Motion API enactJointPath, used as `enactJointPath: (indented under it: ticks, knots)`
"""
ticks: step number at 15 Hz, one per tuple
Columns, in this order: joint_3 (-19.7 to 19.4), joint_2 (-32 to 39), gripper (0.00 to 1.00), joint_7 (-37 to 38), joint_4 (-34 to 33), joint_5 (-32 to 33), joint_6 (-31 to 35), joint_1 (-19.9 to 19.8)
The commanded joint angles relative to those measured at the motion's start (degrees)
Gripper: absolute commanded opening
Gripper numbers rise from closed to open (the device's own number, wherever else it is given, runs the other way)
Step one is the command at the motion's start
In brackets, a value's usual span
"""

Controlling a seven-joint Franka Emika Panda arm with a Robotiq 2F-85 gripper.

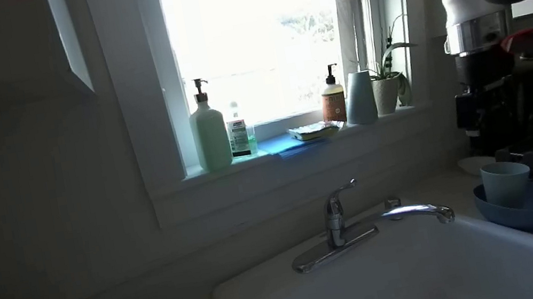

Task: Remove the cup from the bowl, then put the bowl on the cup

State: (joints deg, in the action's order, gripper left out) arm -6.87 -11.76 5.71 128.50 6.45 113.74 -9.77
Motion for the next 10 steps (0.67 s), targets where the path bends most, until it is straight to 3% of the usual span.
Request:
enactJointPath:
  ticks: [1, 10]
  knots:
    - [-3.39, 6.29, 1.00, -0.40, -5.09, -4.54, -1.93, -1.40]
    - [-7.21, 13.57, 1.00, -4.10, -9.10, -9.59, 2.14, -3.46]
